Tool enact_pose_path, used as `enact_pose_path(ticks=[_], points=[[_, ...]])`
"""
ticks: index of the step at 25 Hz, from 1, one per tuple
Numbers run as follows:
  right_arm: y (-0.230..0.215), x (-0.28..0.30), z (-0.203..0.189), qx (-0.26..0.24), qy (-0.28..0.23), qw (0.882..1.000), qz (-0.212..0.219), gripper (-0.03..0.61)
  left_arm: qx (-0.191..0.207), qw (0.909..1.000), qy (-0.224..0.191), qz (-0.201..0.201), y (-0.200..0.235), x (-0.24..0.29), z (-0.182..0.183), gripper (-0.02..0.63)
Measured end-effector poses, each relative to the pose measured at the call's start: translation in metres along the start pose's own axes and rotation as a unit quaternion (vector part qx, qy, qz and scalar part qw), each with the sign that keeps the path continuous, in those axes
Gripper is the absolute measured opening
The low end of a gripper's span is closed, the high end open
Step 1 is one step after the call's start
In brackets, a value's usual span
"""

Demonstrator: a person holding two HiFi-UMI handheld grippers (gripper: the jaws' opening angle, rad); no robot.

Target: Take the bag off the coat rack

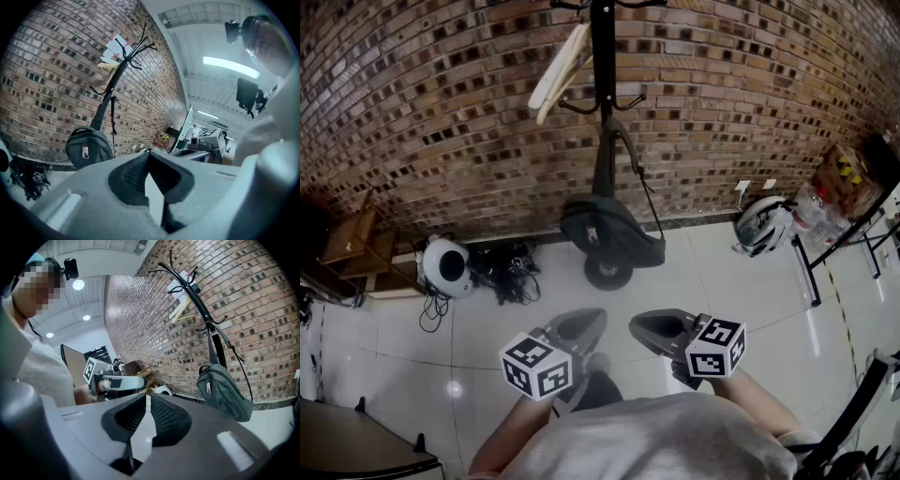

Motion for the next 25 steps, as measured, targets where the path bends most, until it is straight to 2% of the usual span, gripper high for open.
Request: enact_pose_path(ticks=[5, 8, 10, 16, 20, 25], points=[[-0.036, 0.070, 0.059, -0.008, -0.022, 1.000, -0.017, 0.052, 0.001, 0.9997, 0.004, -0.026, 0.074, 0.013, 0.058, -0.005], [-0.057, 0.097, 0.085, -0.010, -0.025, 0.999, -0.029, 0.017, 0.010, 0.9995, 0.003, -0.028, 0.111, 0.020, 0.086, -0.005], [-0.070, 0.109, 0.095, -0.007, -0.029, 0.999, -0.039, 0.000, 0.009, 0.9995, 0.008, -0.030, 0.129, 0.025, 0.095, -0.005], [-0.095, 0.127, 0.113, 0.002, -0.034, 0.998, -0.057, 0.003, 0.002, 0.9985, 0.023, -0.050, 0.155, 0.041, 0.108, -0.005], [-0.117, 0.127, 0.139, -0.017, -0.066, 0.994, -0.091, 0.082, 0.007, 0.9978, 0.024, -0.062, 0.165, 0.050, 0.121, -0.005], [-0.175, 0.132, 0.173, -0.061, -0.098, 0.981, -0.159, 0.141, -0.001, 0.9979, 0.019, -0.062, 0.184, 0.059, 0.129, -0.005]])
Point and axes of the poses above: the fingertips, and each gripper's own axes: x forward along the fingers, y to its left, z out of its top, the point moved 3 cm from there along -x, backward along the fingers, and after that the axes turned 4 degrees about -y, right-handed, at the moved point
